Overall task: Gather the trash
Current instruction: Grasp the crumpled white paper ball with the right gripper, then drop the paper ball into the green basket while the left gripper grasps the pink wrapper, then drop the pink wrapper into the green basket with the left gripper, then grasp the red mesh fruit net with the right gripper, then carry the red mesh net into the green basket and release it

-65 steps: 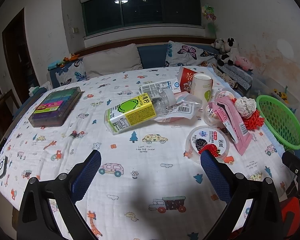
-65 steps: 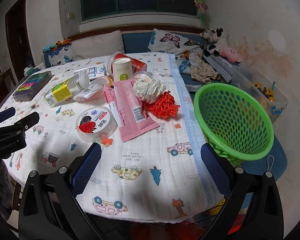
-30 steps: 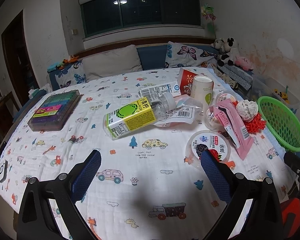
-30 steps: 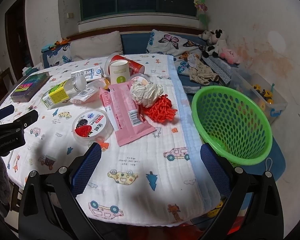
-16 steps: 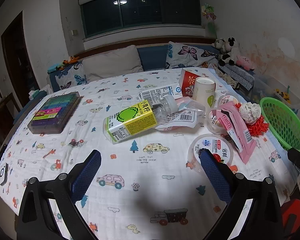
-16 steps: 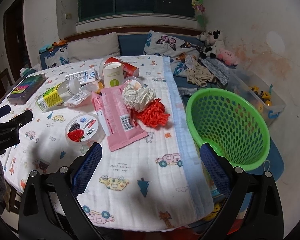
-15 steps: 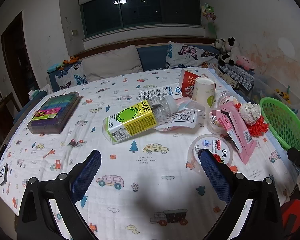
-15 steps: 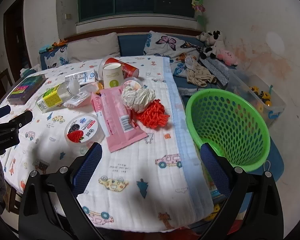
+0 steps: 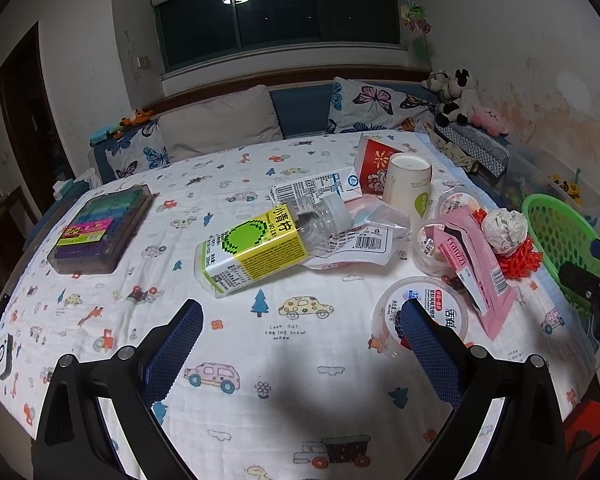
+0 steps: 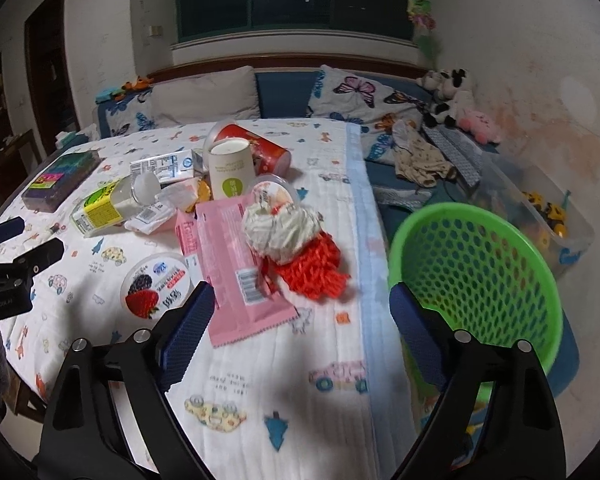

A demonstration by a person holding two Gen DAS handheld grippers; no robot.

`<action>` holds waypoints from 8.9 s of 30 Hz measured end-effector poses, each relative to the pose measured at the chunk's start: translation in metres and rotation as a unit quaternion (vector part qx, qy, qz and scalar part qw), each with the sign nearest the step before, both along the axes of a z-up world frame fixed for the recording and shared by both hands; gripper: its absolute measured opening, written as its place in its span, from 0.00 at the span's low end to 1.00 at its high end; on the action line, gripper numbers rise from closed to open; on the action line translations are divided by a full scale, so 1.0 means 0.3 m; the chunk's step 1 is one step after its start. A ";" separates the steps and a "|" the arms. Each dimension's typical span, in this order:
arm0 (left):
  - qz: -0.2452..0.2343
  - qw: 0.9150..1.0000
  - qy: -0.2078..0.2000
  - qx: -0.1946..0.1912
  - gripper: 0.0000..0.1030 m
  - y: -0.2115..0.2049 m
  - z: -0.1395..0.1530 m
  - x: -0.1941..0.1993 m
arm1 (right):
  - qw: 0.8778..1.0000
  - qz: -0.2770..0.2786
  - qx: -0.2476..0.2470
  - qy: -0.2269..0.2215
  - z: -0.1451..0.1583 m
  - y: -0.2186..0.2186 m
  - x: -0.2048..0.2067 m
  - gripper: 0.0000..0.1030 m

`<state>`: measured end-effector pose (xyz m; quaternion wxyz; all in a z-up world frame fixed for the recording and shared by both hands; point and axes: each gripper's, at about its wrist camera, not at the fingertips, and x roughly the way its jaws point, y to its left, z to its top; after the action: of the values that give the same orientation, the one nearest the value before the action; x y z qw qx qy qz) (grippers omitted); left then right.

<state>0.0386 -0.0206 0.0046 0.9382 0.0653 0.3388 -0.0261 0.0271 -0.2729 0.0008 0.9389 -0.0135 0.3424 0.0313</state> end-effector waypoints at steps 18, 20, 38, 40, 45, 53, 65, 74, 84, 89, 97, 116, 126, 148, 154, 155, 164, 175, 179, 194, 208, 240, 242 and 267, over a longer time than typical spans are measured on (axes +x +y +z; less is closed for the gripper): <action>-0.003 1.000 0.024 -0.006 0.92 -0.020 -0.026 0.078 | 0.994 0.102 -0.027 0.023 -0.047 0.021 0.233 0.78; -0.004 1.000 0.029 -0.012 0.92 -0.022 -0.029 0.086 | 0.993 0.110 -0.030 0.031 -0.059 0.017 0.256 0.78; -0.044 0.997 0.045 -0.032 0.85 -0.113 -0.049 0.136 | 0.990 0.130 -0.016 0.045 -0.096 -0.005 0.299 0.60; -0.051 0.997 0.050 -0.036 0.85 -0.127 -0.055 0.143 | 0.991 0.128 -0.019 0.040 -0.088 -0.006 0.288 0.60; -0.065 0.995 0.058 -0.045 0.84 -0.157 -0.064 0.154 | 0.992 0.122 -0.020 0.026 -0.064 -0.011 0.260 0.60; -0.077 0.992 0.076 -0.068 0.73 -0.178 -0.072 0.167 | 0.994 0.108 -0.003 0.002 -0.009 -0.039 0.203 0.60; -0.111 0.982 0.112 -0.102 0.70 -0.247 -0.111 0.209 | 0.997 0.068 0.013 -0.028 0.056 -0.127 0.104 0.60; -0.127 0.972 0.142 -0.135 0.70 -0.314 -0.144 0.270 | 0.999 0.032 0.019 -0.022 0.021 -0.227 0.068 0.60; -0.130 0.964 0.173 -0.152 0.60 -0.376 -0.189 0.300 | 1.000 -0.003 0.027 -0.007 -0.042 -0.322 0.038 0.60; -0.131 0.962 0.176 -0.161 0.45 -0.374 -0.195 0.294 | 0.999 -0.019 0.030 -0.001 -0.066 -0.367 0.025 0.60; -0.143 0.959 0.170 -0.174 0.20 -0.368 -0.182 0.262 | 0.998 -0.046 0.036 0.011 -0.107 -0.424 0.001 0.60; -0.188 0.960 0.110 -0.176 0.04 -0.370 -0.018 0.157 | 0.996 -0.082 0.030 0.013 -0.111 -0.478 -0.017 0.60; -0.230 0.953 0.093 -0.175 0.03 -0.465 0.061 0.147 | 0.995 -0.095 0.011 0.020 -0.123 -0.512 -0.008 0.60; -0.323 0.925 0.131 -0.150 0.03 -0.949 0.008 0.250 | 0.990 -0.138 0.024 0.018 -0.138 -0.640 -0.065 0.70; -0.325 0.922 0.153 -0.141 0.07 -0.994 -0.044 0.263 | 0.989 -0.142 0.036 0.016 -0.145 -0.643 -0.094 0.70; -0.326 0.922 0.156 -0.141 0.10 -0.991 -0.049 0.265 | 0.989 -0.142 0.038 0.016 -0.147 -0.644 -0.095 0.70; -0.292 0.935 0.143 -0.143 0.43 -0.843 -0.046 0.235 | 0.991 -0.129 0.042 0.004 -0.114 -0.583 -0.134 0.70; -0.191 0.970 0.101 -0.114 0.57 -0.506 -0.028 0.186 | 0.996 -0.080 0.041 -0.012 -0.061 -0.428 -0.124 0.74; -0.155 0.977 0.100 -0.105 0.60 -0.385 -0.052 0.176 | 0.997 -0.062 0.043 -0.015 -0.050 -0.372 -0.106 0.75; -0.120 0.981 0.141 -0.059 0.83 -0.238 -0.227 0.170 | 0.999 -0.007 0.031 -0.002 -0.062 -0.210 -0.030 0.76; -0.134 0.979 0.146 -0.049 0.88 -0.269 -0.254 0.203 | 0.999 0.023 0.022 0.017 -0.084 -0.153 0.037 0.76; -0.144 0.982 0.096 -0.079 0.85 -0.200 -0.143 0.142 | 0.995 0.074 0.017 0.067 -0.191 -0.068 0.271 0.68; -0.141 0.983 0.090 -0.082 0.85 -0.191 -0.124 0.141 | 0.995 0.072 0.018 0.071 -0.200 -0.066 0.280 0.62; -0.192 0.974 0.073 -0.094 0.85 -0.399 -0.028 0.178 | 0.999 -0.013 0.043 0.027 -0.098 -0.318 0.069 0.45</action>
<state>0.0919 -0.1403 -0.0038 0.8904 0.0385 0.3835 -0.2422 0.0478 -0.3685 -0.0284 0.9292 0.0325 0.3666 0.0347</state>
